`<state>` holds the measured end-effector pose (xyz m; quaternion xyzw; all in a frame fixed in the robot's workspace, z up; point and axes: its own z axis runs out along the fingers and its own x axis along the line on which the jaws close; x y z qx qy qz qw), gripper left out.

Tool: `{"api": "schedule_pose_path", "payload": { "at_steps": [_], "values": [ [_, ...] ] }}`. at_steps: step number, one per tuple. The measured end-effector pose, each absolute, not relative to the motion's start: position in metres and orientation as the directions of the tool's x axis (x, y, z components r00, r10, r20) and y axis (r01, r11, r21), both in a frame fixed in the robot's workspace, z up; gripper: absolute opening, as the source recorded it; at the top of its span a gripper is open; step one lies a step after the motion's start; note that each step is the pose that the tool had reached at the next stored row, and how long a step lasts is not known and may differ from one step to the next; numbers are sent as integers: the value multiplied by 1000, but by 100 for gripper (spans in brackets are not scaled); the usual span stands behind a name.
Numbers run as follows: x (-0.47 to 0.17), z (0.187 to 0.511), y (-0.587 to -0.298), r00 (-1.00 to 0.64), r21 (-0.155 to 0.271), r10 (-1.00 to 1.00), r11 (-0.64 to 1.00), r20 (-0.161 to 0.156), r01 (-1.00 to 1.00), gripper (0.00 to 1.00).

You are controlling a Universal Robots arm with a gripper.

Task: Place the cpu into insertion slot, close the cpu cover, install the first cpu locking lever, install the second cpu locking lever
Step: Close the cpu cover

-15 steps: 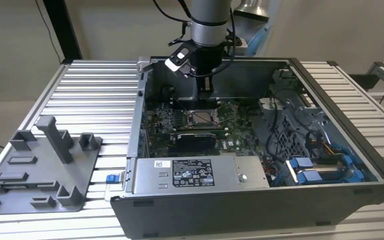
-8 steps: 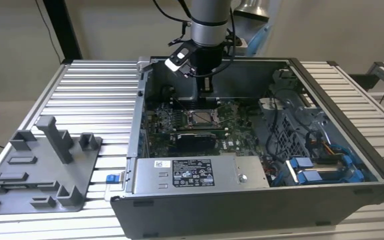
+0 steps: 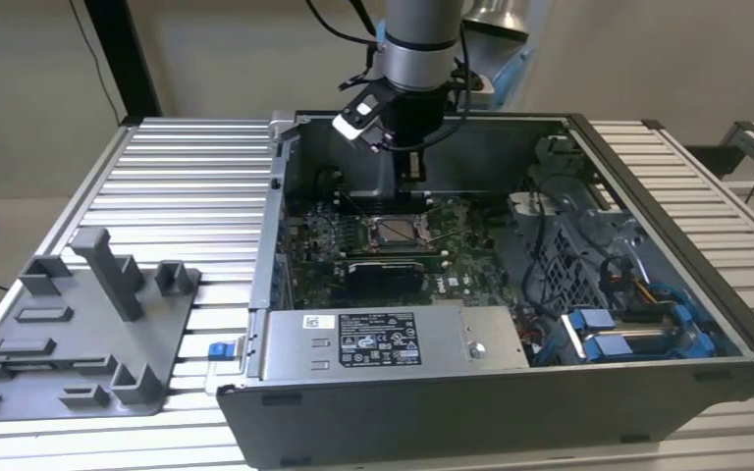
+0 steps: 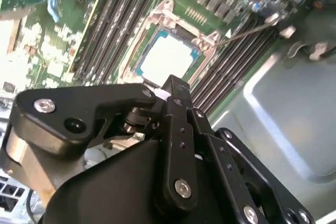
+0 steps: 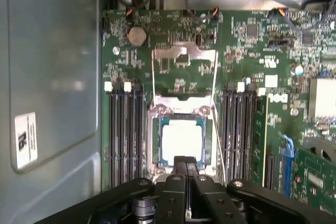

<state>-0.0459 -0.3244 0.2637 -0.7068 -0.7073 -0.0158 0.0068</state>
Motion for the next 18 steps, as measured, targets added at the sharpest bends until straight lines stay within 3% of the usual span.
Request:
{"api": "schedule_pose_path", "payload": {
  "at_steps": [18],
  "values": [
    [35,253,-322,0,-11,1000,1,28,1000,0]
  ]
}}
